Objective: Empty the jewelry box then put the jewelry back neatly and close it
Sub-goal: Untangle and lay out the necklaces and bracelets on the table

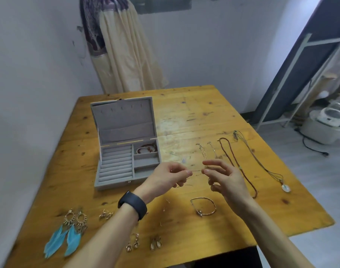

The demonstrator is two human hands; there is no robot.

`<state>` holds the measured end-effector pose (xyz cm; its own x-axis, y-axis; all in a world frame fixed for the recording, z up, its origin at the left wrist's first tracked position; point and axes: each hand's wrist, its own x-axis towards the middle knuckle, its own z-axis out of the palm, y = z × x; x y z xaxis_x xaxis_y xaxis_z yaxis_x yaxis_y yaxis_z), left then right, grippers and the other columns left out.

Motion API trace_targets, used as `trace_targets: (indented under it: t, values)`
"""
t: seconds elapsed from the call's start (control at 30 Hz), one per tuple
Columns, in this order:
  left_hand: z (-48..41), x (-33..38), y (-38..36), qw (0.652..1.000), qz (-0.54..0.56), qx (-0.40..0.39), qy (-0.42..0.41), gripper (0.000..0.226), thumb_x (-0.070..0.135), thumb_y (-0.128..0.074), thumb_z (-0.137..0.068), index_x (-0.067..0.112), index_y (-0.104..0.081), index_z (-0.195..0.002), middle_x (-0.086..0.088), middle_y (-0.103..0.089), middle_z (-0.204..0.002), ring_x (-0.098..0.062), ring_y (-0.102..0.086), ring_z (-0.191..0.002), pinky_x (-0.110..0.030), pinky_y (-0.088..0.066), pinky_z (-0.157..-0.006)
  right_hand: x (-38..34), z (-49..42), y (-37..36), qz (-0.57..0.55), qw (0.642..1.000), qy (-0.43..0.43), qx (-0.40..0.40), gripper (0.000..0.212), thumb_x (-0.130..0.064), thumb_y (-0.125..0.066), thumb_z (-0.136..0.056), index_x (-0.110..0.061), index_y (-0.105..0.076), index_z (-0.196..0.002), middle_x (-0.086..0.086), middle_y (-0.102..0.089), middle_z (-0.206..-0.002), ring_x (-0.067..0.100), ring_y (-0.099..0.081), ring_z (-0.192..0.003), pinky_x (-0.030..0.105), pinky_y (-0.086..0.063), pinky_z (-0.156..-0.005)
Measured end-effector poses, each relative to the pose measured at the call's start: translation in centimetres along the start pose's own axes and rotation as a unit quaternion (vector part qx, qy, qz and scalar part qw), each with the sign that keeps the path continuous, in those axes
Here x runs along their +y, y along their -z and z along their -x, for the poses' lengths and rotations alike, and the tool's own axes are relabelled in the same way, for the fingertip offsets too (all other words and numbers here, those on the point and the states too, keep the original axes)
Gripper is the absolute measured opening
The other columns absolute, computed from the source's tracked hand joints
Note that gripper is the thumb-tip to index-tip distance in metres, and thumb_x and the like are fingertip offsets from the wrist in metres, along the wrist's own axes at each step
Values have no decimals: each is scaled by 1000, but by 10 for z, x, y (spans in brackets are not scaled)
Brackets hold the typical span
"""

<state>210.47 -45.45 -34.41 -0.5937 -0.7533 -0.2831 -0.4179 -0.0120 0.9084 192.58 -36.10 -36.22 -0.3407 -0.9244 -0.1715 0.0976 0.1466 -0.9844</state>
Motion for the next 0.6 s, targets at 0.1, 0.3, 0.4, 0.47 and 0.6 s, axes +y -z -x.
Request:
trace_targets:
  t: [0.1, 0.3, 0.4, 0.47, 0.6]
  values:
    - [-9, 11, 5, 1000, -18, -20, -1, 21, 35, -68, -92, 16, -74, -98, 2, -62, -73, -10, -59, -68, -29, -52, -72, 0, -3, 7, 76, 996, 11, -48, 20, -27, -70, -91, -36, -72, -109, 3, -66, -93, 9, -55, -62, 26, -47, -56]
    - [-22, 33, 14, 993, -95, -63, -10, 17, 36, -69, -91, 21, -76, -94, -3, -67, -79, -9, -60, -71, -29, -52, -74, -14, -17, 10, 165, 976, 54, -133, 21, -42, -72, -87, -37, -75, -108, -14, -63, -77, -2, -52, -66, 11, -42, -57]
    - [-25, 38, 17, 994, -88, -70, -4, 19, 37, -70, -91, 20, -77, -95, -1, -68, -80, -11, -60, -73, -27, -52, -73, -15, -21, 11, 170, 971, 52, -162, 15, -36, -72, -89, -27, -75, -100, -15, -66, -79, -5, -53, -65, 11, -42, -57]
    - [-28, 37, 17, 995, -84, -57, 1, 18, 36, -69, -91, 20, -76, -95, 3, -68, -77, -9, -61, -72, -26, -53, -73, -12, -24, 13, 176, 970, 51, -157, 13, -35, -70, -91, -22, -73, -91, -16, -64, -75, -4, -53, -64, 13, -42, -57]
    - [-36, 24, 16, 993, -114, 6, 15, 17, 38, -67, -93, 23, -74, -95, 9, -73, -78, -2, -63, -69, -24, -51, -67, -1, -28, 23, 167, 980, 32, -102, 19, -38, -68, -91, -20, -70, -87, -14, -63, -76, 2, -56, -65, 25, -48, -62]
